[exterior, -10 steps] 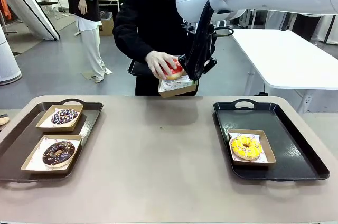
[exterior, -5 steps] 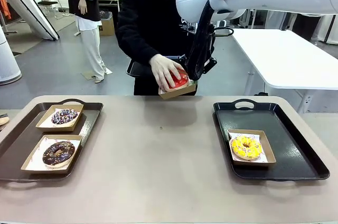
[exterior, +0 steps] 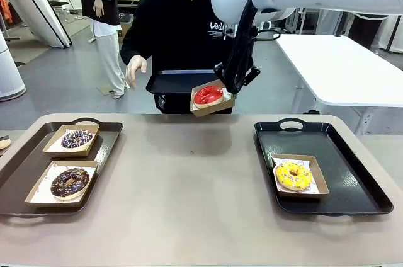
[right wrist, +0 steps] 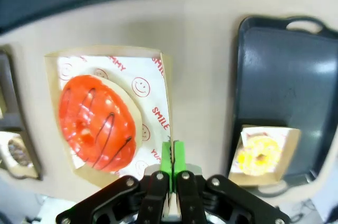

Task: Individually package the donuts and arrange them on the tray.
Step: Place the picked Paper togo box on the Handle tray.

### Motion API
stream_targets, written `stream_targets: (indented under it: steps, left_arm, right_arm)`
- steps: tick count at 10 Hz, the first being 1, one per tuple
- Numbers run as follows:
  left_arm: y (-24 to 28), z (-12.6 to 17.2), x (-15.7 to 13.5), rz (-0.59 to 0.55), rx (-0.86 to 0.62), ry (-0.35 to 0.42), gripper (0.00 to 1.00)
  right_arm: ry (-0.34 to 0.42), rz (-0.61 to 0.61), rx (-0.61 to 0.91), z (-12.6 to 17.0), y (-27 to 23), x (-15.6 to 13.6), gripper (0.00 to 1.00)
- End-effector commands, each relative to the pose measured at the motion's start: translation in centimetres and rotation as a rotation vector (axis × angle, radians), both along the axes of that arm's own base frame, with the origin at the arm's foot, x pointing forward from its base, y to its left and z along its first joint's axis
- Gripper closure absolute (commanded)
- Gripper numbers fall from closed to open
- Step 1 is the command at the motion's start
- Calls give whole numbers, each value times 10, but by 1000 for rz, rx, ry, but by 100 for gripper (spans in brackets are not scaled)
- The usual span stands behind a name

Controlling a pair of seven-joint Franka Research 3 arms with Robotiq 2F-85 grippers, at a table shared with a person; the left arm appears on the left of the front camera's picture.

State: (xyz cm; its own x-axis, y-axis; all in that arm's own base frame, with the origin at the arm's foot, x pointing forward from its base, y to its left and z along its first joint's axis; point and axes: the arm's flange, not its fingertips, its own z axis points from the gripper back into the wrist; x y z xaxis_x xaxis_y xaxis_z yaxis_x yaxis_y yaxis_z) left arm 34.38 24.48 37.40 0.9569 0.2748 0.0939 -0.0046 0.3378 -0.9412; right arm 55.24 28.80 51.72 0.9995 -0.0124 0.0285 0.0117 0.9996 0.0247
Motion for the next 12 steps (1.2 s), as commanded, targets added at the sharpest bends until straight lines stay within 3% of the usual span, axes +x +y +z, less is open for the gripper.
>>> stream_targets:
  steps: [1, 3, 5, 9, 12]
  left_arm:
    - [-2, 1, -5, 3, 8, -4, 0]
    - [-2, 1, -5, 3, 8, -4, 0]
    - [-2, 1, -5, 3, 8, -4, 0]
    - [-2, 1, -5, 3, 8, -4, 0]
    - [-2, 1, -5, 3, 8, -4, 0]
  right_arm:
    - [-12, 41, -27, 29, -49, -40, 98]
    - [14, 34, -31, 47, -106, -65, 98]
    - [14, -19, -35, 44, -169, -75, 98]
    - [10, -26, 72, 4, -263, -52, 98]
    - [19, 38, 91, -29, -288, -24, 98]
